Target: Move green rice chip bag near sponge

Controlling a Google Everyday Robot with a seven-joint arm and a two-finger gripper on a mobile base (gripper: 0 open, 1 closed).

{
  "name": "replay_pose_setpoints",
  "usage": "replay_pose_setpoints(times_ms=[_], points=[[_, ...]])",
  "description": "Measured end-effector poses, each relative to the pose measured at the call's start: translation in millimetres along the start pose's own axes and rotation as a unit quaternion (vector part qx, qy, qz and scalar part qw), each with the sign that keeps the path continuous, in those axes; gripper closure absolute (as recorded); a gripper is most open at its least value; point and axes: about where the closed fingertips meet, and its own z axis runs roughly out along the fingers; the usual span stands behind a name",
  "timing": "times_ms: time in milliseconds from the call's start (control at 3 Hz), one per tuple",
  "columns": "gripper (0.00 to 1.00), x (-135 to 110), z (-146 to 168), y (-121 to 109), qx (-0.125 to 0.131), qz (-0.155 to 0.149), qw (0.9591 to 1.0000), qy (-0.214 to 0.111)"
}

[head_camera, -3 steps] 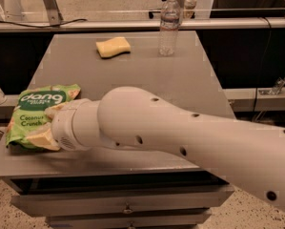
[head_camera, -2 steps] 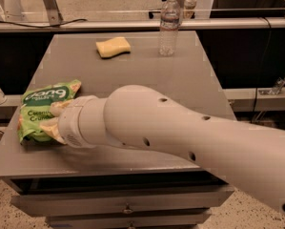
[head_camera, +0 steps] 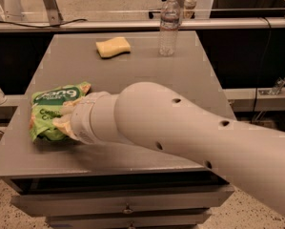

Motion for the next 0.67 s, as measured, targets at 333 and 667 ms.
replay_pose_setpoints(times_ms=[333, 667], points=[[1.00, 11.5, -23.5, -25.8, 0.029, -0.015, 0.9991, 0.026], [1.00, 24.8, -56.8, -65.8, 0.072, -0.023, 0.9958, 0.052]])
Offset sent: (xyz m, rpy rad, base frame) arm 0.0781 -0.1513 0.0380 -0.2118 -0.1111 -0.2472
